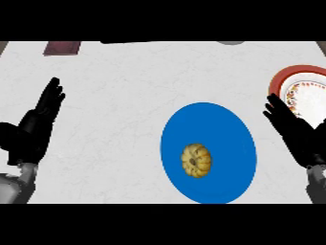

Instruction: Pick the squash from the plate and place it in the plate

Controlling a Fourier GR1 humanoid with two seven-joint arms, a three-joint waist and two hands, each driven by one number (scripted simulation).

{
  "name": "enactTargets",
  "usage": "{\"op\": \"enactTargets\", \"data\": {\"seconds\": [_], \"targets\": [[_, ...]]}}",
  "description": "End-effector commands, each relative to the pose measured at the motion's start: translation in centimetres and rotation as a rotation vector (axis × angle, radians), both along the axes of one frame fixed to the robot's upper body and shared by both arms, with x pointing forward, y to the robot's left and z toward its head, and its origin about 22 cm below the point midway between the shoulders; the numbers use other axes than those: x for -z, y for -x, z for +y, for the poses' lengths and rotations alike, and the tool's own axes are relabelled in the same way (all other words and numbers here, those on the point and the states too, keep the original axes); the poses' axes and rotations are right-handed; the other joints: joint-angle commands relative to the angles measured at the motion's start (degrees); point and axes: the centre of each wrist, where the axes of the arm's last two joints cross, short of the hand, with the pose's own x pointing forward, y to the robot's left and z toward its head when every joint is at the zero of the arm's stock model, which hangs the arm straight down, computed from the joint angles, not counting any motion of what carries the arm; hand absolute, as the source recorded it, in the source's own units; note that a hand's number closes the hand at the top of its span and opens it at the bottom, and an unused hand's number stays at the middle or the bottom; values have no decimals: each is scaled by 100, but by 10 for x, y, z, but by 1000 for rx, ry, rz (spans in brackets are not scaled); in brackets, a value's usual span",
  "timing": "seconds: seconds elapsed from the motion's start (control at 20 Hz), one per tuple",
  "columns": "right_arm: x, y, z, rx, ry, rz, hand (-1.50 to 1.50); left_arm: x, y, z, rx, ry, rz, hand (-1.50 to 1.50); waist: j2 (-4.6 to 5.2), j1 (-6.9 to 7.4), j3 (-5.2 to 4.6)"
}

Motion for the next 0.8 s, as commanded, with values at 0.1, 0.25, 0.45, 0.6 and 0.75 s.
{"op": "enactTargets", "data": {"seconds": [0.1, 0.25, 0.45, 0.6, 0.75], "targets": [[-83, -28, 54, -266, 241, -385, 150, 35, 8, -11, -7, 62, 205, 0, -92, 384, -136], [-170, -36, 78, -444, 485, -713, 150, 63, 26, -16, 12, 87, 355, 0, -154, 795, -229], [-200, -34, 73, -198, 844, -935, -150, 73, 33, -32, 30, 197, 399, 0, -158, 440, -156], [-171, -19, 122, -253, 774, -993, -150, 88, 40, -34, 26, 208, 393, 0, -103, 346, -112], [-181, -5, 133, -338, 809, -993, -150, 92, 44, -35, 30, 225, 382, 0, -106, 294, -104]]}}
